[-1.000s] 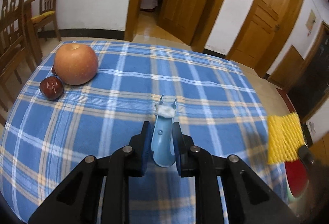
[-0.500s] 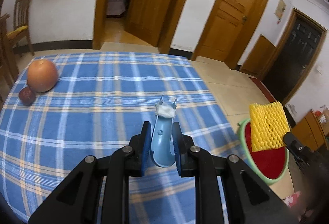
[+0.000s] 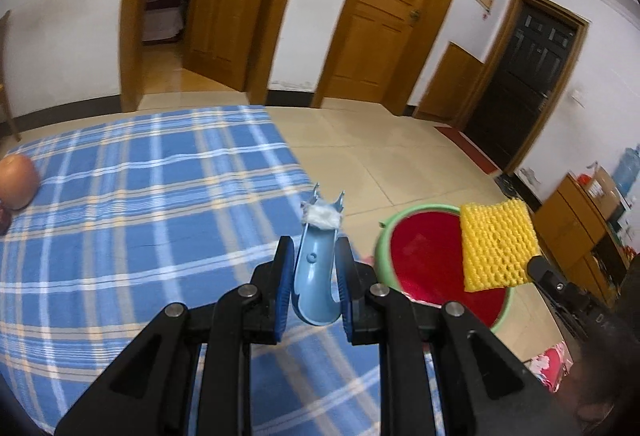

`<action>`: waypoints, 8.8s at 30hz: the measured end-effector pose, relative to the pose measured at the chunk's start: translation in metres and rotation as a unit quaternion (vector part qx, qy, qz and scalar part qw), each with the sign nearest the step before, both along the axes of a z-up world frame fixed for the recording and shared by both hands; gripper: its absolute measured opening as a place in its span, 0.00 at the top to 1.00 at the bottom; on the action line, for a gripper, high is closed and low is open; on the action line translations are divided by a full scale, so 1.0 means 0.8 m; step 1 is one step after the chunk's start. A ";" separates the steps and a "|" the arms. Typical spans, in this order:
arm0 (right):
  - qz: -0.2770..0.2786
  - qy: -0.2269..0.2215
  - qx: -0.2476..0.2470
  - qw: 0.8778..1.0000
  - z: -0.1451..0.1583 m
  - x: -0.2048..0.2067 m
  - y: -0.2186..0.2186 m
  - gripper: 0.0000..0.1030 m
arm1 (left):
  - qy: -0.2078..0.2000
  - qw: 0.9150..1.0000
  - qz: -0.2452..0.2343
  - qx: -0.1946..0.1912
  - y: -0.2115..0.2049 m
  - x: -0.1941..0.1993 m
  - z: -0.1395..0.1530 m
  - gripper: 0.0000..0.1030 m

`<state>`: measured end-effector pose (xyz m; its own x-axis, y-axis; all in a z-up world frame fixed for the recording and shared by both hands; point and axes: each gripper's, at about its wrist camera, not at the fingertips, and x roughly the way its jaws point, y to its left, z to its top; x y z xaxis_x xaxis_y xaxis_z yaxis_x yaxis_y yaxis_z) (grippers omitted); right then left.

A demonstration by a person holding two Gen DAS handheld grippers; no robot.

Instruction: Collect trash

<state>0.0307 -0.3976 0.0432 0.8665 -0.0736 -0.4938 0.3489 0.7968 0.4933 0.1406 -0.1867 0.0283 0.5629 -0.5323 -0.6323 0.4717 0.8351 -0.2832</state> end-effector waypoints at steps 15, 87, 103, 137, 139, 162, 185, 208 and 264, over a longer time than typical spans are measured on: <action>-0.066 0.032 0.003 0.997 -0.032 -0.035 -0.061 0.89 | 0.014 0.996 -0.083 0.012 -0.105 -0.017 -0.017 0.81; -0.032 0.041 -0.027 0.998 -0.006 -0.038 0.008 0.31 | -0.013 0.998 0.017 0.063 -0.007 -0.051 0.004 0.23; 0.032 0.044 -0.066 0.996 0.012 -0.022 0.098 0.08 | -0.025 0.991 0.114 0.062 0.109 -0.084 0.020 0.22; 0.119 0.037 -0.112 0.986 0.020 -0.015 0.215 0.02 | -0.051 0.976 0.195 0.087 0.192 -0.127 0.017 0.22; 0.119 0.037 -0.112 0.986 0.020 -0.015 0.214 0.02 | -0.051 0.975 0.196 0.087 0.192 -0.127 0.017 0.22; 0.119 0.036 -0.113 0.986 0.019 -0.015 0.214 0.02 | -0.050 0.976 0.196 0.085 0.191 -0.128 0.019 0.22; 0.120 0.036 -0.113 0.986 0.017 -0.015 0.215 0.02 | -0.049 0.976 0.196 0.084 0.193 -0.127 0.018 0.22; 0.160 0.131 -0.139 0.968 -0.024 0.077 0.241 0.00 | 0.026 0.957 0.256 0.136 0.253 -0.073 -0.027 0.14; 0.135 0.248 -0.191 0.940 -0.117 0.194 0.229 0.00 | 0.075 0.953 0.255 0.148 0.246 0.021 -0.113 0.01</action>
<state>0.1862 -0.2147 -0.0505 0.5494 -0.1387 -0.8240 0.2207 0.9752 -0.0171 0.1575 0.0099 -0.0620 0.5916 0.0001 -0.8063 -0.0448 0.9985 -0.0327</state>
